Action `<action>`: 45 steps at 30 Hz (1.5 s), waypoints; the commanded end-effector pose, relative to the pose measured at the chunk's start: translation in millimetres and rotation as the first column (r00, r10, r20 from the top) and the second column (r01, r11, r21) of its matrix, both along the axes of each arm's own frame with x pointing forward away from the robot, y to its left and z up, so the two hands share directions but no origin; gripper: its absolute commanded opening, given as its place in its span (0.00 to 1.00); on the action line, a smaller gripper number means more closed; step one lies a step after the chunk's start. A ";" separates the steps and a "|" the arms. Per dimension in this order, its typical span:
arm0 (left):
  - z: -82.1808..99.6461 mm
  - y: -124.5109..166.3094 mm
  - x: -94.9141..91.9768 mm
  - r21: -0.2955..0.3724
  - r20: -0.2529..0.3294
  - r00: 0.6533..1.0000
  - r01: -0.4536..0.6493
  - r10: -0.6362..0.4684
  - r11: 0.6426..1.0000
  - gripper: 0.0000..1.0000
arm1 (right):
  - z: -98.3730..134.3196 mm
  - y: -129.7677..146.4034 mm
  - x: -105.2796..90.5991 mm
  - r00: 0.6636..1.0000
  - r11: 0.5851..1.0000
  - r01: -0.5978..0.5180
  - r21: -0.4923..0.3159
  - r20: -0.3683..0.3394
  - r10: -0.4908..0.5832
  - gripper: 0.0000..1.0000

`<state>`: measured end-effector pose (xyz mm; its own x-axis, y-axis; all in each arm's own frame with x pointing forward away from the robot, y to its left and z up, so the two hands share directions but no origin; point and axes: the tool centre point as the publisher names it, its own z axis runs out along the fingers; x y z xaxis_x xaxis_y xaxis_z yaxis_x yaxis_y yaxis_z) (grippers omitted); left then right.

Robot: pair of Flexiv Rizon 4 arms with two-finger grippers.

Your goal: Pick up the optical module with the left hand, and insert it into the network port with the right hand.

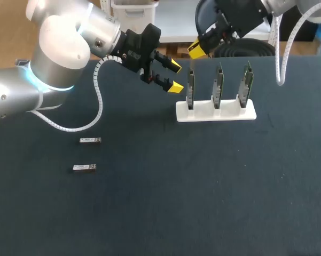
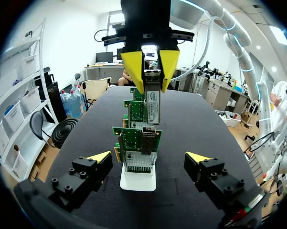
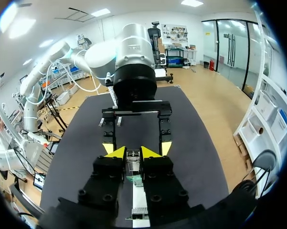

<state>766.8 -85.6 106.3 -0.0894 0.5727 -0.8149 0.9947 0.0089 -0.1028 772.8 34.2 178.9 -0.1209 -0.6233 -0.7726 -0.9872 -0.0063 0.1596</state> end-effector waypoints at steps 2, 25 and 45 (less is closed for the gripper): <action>0.0 -0.7 0.9 0.003 -0.002 1.000 0.001 -0.001 1.000 1.00 | -3.2 3.7 -1.3 1.000 1.000 0.002 -0.022 0.018 -0.001 0.00; 0.0 -0.7 0.9 0.003 -0.002 1.000 0.001 -0.001 1.000 1.00 | -13.1 3.8 1.6 0.999 0.998 -0.036 -0.054 0.015 0.037 0.00; 0.0 -0.7 0.9 0.003 -0.002 1.000 0.001 -0.001 1.000 1.00 | -1.3 -1.0 -3.8 0.997 1.000 -0.006 -0.024 0.076 0.008 0.00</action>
